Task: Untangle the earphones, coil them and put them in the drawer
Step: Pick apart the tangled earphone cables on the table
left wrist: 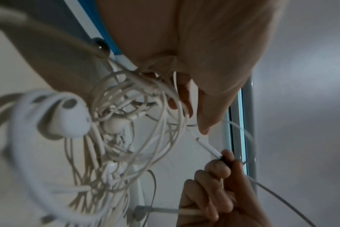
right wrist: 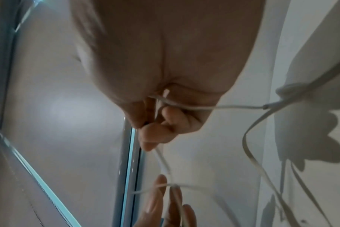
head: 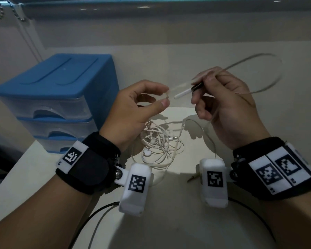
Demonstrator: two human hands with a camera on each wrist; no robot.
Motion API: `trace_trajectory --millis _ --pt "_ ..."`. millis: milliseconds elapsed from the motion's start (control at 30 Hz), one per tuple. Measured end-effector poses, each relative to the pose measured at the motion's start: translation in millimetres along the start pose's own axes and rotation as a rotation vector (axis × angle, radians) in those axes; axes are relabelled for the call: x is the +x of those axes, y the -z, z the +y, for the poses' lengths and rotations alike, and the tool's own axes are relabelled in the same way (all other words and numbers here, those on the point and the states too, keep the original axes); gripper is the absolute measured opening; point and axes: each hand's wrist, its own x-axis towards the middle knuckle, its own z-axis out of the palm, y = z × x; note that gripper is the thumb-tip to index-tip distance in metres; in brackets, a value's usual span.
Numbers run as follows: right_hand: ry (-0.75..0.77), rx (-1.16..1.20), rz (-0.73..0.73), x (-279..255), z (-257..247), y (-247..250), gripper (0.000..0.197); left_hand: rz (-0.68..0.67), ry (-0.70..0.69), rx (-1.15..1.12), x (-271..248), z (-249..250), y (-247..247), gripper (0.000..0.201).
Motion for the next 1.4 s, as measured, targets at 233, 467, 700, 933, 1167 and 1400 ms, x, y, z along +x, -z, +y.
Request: trace_trajectory --millis 233,467,700,933,1167,1400 --pt "-0.061 0.092 0.017 0.5 -1.0 -2.4 0.018 0.042 -0.034 -0.013 0.7 0.5 -0.5 0.013" --pt "-0.088 0.094 -0.104 -1.8 0.9 -4.2 0.019 -0.070 -0.027 0.164 0.4 -1.1 3.4 0.034" --pt "-0.043 0.062 0.110 2.3 6.0 -2.1 0.012 -0.039 -0.031 0.046 -0.8 4.0 -1.3 0.012" --pt "-0.215 -0.209 0.340 6.4 12.5 12.2 0.013 0.022 0.004 -0.113 -1.0 4.8 -1.5 0.018" --pt "-0.147 -0.676 0.460 2.8 -0.9 17.0 0.059 0.045 -0.066 -0.100 0.6 3.7 2.1 0.016" --pt "-0.006 -0.667 0.538 -1.8 -31.7 -0.3 0.085 0.026 -0.083 -0.114 -1.8 9.3 2.5 0.016"
